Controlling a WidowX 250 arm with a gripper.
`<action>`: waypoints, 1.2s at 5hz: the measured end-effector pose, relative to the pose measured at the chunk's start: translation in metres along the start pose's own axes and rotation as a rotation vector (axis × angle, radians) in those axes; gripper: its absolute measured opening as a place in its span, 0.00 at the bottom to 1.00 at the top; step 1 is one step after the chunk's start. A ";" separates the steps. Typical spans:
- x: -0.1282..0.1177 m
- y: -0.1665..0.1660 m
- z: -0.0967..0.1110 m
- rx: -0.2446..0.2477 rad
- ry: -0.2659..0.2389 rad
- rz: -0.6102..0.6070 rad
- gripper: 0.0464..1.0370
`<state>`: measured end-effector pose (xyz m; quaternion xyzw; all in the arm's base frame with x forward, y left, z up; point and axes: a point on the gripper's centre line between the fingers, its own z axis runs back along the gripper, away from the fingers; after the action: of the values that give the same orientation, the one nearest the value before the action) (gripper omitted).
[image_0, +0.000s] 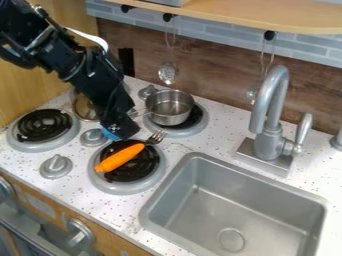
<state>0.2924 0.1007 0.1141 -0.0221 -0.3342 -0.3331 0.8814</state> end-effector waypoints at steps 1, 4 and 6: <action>-0.004 -0.004 -0.006 -0.022 0.008 0.015 0.96; 0.025 -0.009 -0.014 0.262 -0.017 0.263 0.96; 0.010 -0.001 -0.010 0.494 0.089 0.728 0.96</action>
<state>0.3027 0.0915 0.1121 0.0874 -0.3358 0.0885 0.9337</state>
